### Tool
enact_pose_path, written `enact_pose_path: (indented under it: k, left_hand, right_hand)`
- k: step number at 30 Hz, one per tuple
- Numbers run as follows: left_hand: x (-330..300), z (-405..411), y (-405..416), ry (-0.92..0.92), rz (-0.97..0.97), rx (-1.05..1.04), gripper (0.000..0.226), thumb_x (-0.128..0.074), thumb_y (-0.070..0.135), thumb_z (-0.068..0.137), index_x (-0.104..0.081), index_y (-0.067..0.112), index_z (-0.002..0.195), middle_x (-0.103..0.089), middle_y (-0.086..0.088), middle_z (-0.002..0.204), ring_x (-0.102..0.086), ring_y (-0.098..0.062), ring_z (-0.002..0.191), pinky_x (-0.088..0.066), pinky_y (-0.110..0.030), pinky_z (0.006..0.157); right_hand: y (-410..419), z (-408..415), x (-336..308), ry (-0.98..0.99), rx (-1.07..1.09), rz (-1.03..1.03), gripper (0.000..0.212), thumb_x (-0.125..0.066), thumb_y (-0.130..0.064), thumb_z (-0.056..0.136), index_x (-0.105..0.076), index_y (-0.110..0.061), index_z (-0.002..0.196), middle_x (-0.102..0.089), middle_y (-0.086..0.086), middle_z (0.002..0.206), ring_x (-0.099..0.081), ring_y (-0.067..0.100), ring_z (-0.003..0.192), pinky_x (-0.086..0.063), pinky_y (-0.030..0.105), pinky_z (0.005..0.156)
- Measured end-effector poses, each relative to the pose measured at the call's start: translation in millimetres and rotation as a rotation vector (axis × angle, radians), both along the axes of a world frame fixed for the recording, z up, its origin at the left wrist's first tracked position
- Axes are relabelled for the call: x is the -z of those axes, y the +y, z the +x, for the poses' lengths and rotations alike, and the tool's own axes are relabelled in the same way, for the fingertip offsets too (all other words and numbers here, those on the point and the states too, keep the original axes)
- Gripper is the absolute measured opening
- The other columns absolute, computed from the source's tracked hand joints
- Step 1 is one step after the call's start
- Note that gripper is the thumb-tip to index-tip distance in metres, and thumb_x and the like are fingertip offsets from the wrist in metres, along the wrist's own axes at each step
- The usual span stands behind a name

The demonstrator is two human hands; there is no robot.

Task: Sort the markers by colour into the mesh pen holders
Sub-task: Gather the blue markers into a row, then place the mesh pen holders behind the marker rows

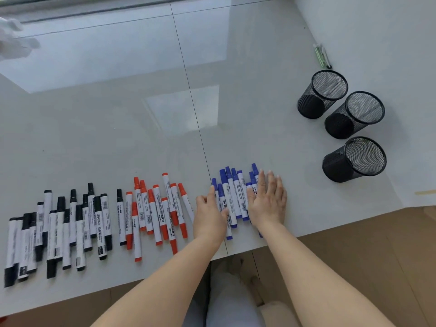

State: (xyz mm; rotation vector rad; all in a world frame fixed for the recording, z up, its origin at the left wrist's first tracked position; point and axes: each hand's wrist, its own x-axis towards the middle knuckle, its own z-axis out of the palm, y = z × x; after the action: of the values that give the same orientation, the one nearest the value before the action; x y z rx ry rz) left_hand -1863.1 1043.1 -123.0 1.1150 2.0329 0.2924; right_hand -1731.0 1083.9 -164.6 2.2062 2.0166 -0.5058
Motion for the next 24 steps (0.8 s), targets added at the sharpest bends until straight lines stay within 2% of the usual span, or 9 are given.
enact_pose_path:
  k: [3, 6, 9, 12, 14, 16, 18, 21, 24]
  left_hand:
    - [-5, 2, 0, -0.005, 0.007, -0.001, 0.065, -0.053, 0.030, 0.091, -0.018, 0.024, 0.145, -0.033, -0.003, 0.134, -0.045, -0.016, 0.117, -0.044, -0.028, 0.091]
    - [-12, 4, -1, 0.008, 0.013, -0.003, 0.058, -0.054, 0.029, 0.090, -0.027, 0.020, 0.141, -0.035, -0.003, 0.135, -0.043, -0.017, 0.120, -0.043, -0.031, 0.097]
    - [-27, 6, 2, 0.028, 0.059, 0.029, 0.059, -0.055, 0.026, 0.089, -0.028, 0.020, 0.141, -0.033, -0.003, 0.136, -0.039, -0.017, 0.122, -0.039, -0.031, 0.098]
    - [-45, 12, 16, 0.039, 0.155, 0.081, 0.059, -0.054, 0.023, 0.089, -0.026, 0.021, 0.141, -0.032, -0.002, 0.136, -0.037, -0.017, 0.120, -0.040, -0.028, 0.092]
    - [-56, 20, 31, 0.037, 0.211, 0.112, 0.061, -0.054, 0.023, 0.089, -0.023, 0.023, 0.141, -0.031, -0.002, 0.135, -0.043, -0.015, 0.109, -0.042, -0.025, 0.081]
    - [-63, 31, 50, 0.017, 0.234, 0.152, 0.061, -0.052, 0.023, 0.090, -0.021, 0.023, 0.142, -0.030, -0.002, 0.134, -0.044, -0.011, 0.094, -0.044, -0.026, 0.073]
    - [-68, 45, 70, -0.005, 0.245, 0.201, 0.061, -0.051, 0.021, 0.090, -0.020, 0.023, 0.142, -0.029, -0.002, 0.135, -0.045, -0.011, 0.089, -0.044, -0.028, 0.071]
    - [-69, 70, 106, -0.025, 0.257, 0.276, 0.059, -0.050, 0.020, 0.089, -0.023, 0.021, 0.141, -0.029, -0.002, 0.137, -0.046, -0.012, 0.097, -0.043, -0.030, 0.076]
    - [-62, 95, 144, -0.020, 0.204, 0.334, 0.057, -0.051, 0.022, 0.088, -0.027, 0.019, 0.140, -0.033, -0.003, 0.136, -0.048, -0.018, 0.113, -0.046, -0.035, 0.089]
  right_hand:
    - [4, 2, -9, 0.022, 0.015, -0.030, 0.063, -0.018, -0.049, 0.095, 0.001, -0.021, 0.148, -0.003, 0.005, 0.158, 0.001, 0.025, 0.145, -0.004, 0.041, 0.116]
    - [3, 5, -28, 0.094, 0.069, 0.030, 0.058, -0.029, -0.043, 0.096, -0.016, -0.018, 0.147, -0.023, 0.008, 0.153, -0.016, 0.025, 0.141, -0.017, 0.040, 0.114]
    - [-4, 13, -49, 0.170, 0.133, 0.101, 0.054, -0.041, -0.037, 0.094, -0.029, -0.015, 0.142, -0.038, 0.006, 0.143, -0.031, 0.023, 0.132, -0.030, 0.037, 0.107]
    - [-9, 31, -66, 0.308, 0.353, 0.139, 0.049, -0.046, -0.031, 0.092, -0.037, -0.014, 0.137, -0.043, 0.006, 0.138, -0.036, 0.023, 0.126, -0.034, 0.036, 0.101]
    - [-10, 51, -73, 0.383, 0.531, 0.161, 0.046, -0.049, -0.026, 0.091, -0.041, -0.011, 0.134, -0.045, 0.008, 0.136, -0.038, 0.025, 0.124, -0.035, 0.037, 0.099]
    - [-9, 74, -77, 0.436, 0.684, 0.185, 0.045, -0.052, -0.021, 0.089, -0.043, -0.009, 0.132, -0.045, 0.011, 0.134, -0.038, 0.027, 0.123, -0.034, 0.038, 0.099]
    - [-5, 98, -77, 0.477, 0.790, 0.213, 0.047, -0.056, -0.019, 0.087, -0.042, -0.006, 0.131, -0.045, 0.013, 0.133, -0.039, 0.029, 0.123, -0.033, 0.039, 0.100]
    - [8, 128, -75, 0.553, 0.857, 0.245, 0.062, -0.066, -0.022, 0.081, -0.038, -0.006, 0.133, -0.043, 0.012, 0.135, -0.040, 0.028, 0.124, -0.037, 0.042, 0.099]
    - [23, 145, -65, 0.655, 0.866, 0.232, 0.080, -0.076, -0.027, 0.072, -0.032, -0.011, 0.138, -0.040, 0.008, 0.136, -0.040, 0.025, 0.126, -0.039, 0.041, 0.097]
